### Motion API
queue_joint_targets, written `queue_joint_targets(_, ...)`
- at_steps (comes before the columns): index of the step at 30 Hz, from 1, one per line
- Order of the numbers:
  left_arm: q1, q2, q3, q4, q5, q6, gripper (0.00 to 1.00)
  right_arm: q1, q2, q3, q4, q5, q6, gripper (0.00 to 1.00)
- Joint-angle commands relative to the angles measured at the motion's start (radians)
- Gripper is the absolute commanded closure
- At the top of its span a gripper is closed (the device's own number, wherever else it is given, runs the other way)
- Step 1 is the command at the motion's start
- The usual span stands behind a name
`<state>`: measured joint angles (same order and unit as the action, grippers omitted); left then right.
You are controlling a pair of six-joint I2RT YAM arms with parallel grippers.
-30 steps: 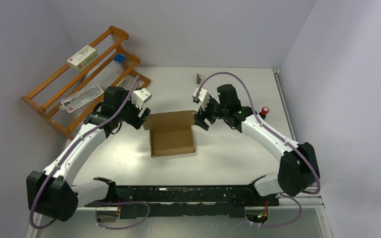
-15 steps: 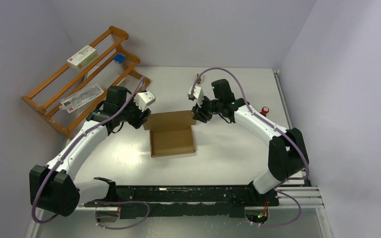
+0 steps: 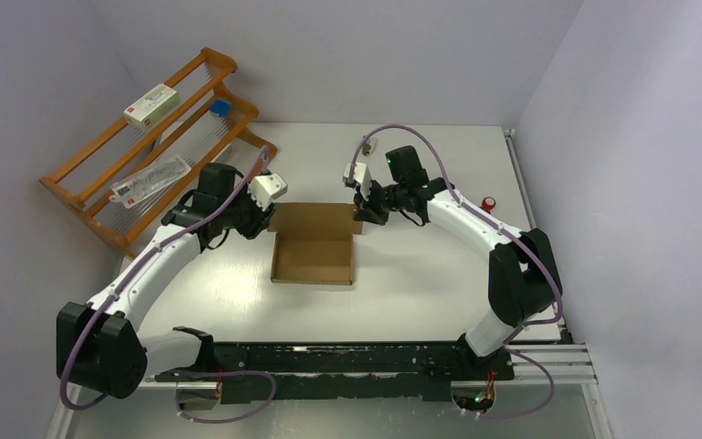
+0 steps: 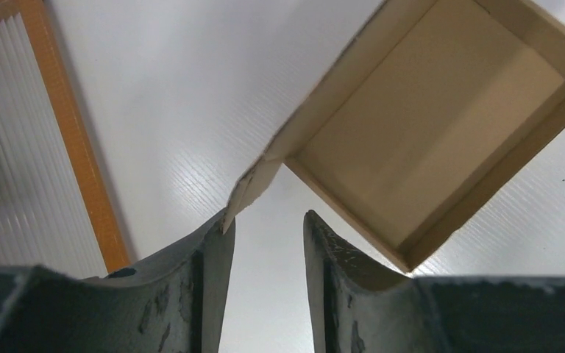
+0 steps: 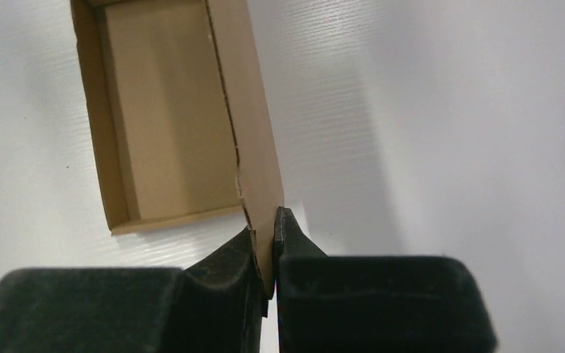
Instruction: Fold the paper box
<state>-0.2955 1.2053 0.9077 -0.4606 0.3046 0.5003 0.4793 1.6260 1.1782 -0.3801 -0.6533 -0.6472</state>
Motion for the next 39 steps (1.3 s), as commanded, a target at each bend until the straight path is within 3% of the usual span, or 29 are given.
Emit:
queue_joint_targets(1, 0.006, 0.01, -0.007, 0.022, 0.067, 0.005, 0.58, -0.007, 0.007, 0.031, -0.029, -0.029, -0.017, 0.96)
queue_joint_targets(5, 0.006, 0.003, -0.013, 0.034, 0.059, 0.016, 0.58, -0.006, 0.0, 0.032, -0.052, -0.056, -0.049, 1.0)
queue_joint_targets(12, 0.034, -0.048, -0.037, 0.089, -0.001, 0.039, 0.35, -0.006, 0.015, 0.05, -0.095, -0.072, -0.086, 1.0)
queue_joint_targets(15, 0.039, -0.045, -0.042, 0.094, 0.04, 0.051, 0.32, -0.006, 0.018, 0.057, -0.109, -0.09, -0.095, 1.0)
queue_joint_targets(18, 0.039, -0.032, -0.047, 0.092, 0.019, 0.076, 0.35, -0.008, 0.011, 0.052, -0.11, -0.1, -0.103, 1.0)
queue_joint_targets(24, 0.041, -0.031, -0.059, 0.078, 0.138, 0.11, 0.41, -0.007, -0.002, 0.038, -0.101, -0.111, -0.108, 1.0)
queue_joint_targets(30, 0.041, -0.026, -0.062, 0.065, 0.172, 0.11, 0.6, -0.007, -0.004, 0.039, -0.109, -0.122, -0.109, 1.0)
queue_joint_targets(39, 0.041, -0.043, -0.071, 0.048, 0.164, 0.103, 0.79, -0.006, -0.016, 0.04, -0.102, -0.114, -0.1, 1.0)
